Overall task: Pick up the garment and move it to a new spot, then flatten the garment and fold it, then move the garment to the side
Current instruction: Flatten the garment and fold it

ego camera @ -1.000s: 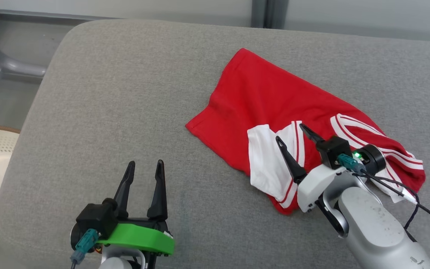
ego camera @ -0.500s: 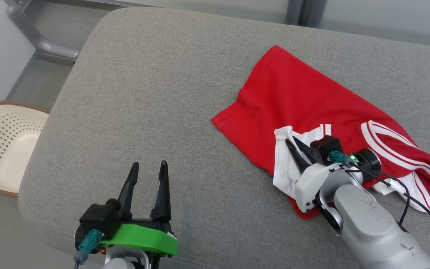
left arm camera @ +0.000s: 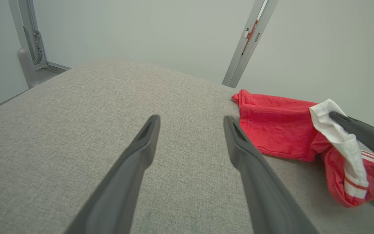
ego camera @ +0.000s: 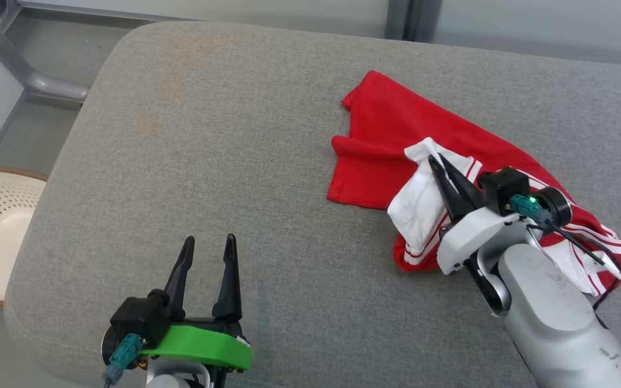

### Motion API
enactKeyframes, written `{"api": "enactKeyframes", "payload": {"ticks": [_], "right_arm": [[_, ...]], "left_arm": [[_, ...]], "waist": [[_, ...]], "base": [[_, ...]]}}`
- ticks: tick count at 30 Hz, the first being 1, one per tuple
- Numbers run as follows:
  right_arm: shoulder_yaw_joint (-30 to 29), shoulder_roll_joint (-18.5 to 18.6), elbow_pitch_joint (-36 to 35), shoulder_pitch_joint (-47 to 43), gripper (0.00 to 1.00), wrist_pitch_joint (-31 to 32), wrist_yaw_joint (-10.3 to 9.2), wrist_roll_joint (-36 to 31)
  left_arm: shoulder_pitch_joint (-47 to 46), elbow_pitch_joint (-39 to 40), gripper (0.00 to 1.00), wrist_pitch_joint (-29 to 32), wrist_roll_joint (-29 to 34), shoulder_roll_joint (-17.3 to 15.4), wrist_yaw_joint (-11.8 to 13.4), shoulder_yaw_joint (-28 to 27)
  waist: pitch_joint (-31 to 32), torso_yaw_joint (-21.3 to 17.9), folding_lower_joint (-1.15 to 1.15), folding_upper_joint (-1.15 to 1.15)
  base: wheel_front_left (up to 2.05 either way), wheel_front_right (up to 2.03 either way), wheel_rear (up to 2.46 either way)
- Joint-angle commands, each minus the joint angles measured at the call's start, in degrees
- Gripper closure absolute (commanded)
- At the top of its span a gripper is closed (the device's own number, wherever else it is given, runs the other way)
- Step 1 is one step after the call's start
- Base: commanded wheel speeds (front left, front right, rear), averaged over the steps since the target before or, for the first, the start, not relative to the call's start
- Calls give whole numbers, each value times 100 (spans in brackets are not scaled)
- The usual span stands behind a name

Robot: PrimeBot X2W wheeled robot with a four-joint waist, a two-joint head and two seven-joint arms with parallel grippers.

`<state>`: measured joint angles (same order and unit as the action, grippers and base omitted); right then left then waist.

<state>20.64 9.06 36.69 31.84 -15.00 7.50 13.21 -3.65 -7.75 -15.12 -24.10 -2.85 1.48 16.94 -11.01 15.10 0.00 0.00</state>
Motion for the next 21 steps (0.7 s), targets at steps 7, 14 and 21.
{"api": "enactKeyframes", "payload": {"ticks": [7, 14, 21], "right_arm": [[-981, -199, -1537, -1352, 100, -21, -2, -368], [-1703, -532, -2158, -2295, 79, -22, -2, -272], [-2169, -613, -2275, -2682, 0, -21, -2, -26]], "left_arm": [[93, 14, 0, -1, 166, -10, -42, -136], [40, -5, 0, -1, 266, -10, -122, -248], [-11, -33, 0, -1, 354, -11, -169, -339]], "waist": [[59, -443, 0, 0], [-5, -876, 0, 0], [-17, -1185, 0, 0]], "base": [[0, 0, 0], [0, 0, 0], [0, 0, 0]]}}
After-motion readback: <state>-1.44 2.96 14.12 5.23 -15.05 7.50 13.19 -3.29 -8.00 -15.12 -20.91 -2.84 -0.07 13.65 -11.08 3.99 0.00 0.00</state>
